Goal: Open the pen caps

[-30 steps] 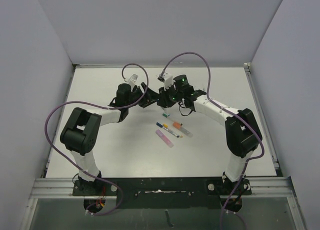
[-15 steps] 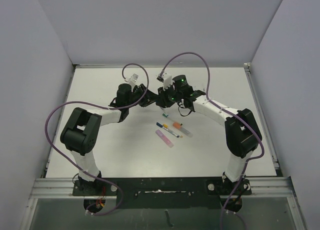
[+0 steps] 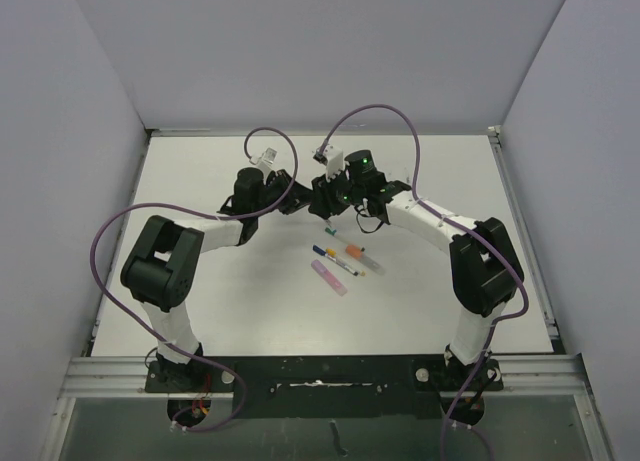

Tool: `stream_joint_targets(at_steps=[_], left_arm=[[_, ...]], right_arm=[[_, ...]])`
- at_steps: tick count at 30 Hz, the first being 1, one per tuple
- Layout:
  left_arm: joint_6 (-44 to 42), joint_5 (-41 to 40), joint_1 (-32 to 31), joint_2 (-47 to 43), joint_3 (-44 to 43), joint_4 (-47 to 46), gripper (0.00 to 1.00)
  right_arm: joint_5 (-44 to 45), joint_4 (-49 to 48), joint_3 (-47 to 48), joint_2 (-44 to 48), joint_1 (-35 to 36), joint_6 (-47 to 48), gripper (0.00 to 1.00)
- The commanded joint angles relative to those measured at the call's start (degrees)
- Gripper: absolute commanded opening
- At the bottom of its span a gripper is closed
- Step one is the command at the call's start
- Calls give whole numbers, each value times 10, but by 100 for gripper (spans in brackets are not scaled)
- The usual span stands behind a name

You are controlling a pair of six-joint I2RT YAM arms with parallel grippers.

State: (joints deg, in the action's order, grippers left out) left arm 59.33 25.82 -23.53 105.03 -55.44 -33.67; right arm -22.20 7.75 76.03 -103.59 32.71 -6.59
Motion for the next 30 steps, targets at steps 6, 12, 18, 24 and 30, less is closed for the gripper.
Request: stream_joint_targets(at_steps=[6, 12, 18, 24, 30], left_arm=[[-9, 2, -3, -17, -13, -27, 0], [-7, 1, -3, -24, -12, -27, 0], [-6, 0, -3, -33, -9, -30, 0], [-5, 1, -3, -41, -8, -30, 0], [-4, 1, -2, -45, -5, -31, 0]], right_arm=[[-14, -26, 10, 23, 4, 1, 34], [-15, -22, 6, 18, 4, 3, 34], [-15, -21, 3, 15, 4, 2, 33], [-11, -23, 1, 10, 4, 1, 30], [-9, -20, 2, 3, 4, 1, 30]])
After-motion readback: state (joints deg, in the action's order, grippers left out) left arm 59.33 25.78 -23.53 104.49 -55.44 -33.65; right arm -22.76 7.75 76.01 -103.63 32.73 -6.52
